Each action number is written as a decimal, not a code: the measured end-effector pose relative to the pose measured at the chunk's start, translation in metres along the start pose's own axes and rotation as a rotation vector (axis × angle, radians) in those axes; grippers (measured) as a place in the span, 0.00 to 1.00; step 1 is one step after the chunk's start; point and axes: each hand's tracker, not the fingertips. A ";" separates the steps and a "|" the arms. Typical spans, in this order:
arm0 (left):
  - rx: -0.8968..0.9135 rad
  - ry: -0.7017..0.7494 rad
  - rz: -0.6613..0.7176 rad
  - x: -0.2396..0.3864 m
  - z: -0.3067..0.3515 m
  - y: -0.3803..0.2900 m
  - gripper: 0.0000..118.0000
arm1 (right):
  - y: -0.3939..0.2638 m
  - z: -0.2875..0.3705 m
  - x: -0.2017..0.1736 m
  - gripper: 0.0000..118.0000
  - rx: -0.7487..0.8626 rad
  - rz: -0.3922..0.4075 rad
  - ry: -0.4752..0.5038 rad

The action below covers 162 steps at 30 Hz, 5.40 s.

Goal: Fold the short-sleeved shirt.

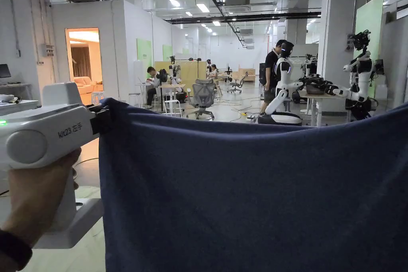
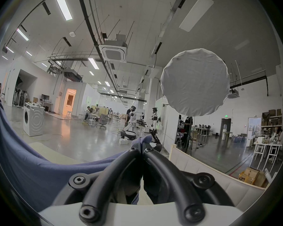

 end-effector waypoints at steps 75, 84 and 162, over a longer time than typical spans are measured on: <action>-0.652 -0.094 0.236 -0.079 0.233 -0.419 0.03 | -0.405 0.307 0.010 0.01 -0.847 -0.331 0.033; -0.719 -0.011 0.156 -0.076 0.231 -0.438 0.70 | -0.437 0.310 0.006 0.63 -0.922 -0.257 0.056; -0.864 -0.132 -0.072 -0.041 0.180 -0.464 0.09 | -0.281 0.325 -0.018 0.09 -0.614 -0.203 0.132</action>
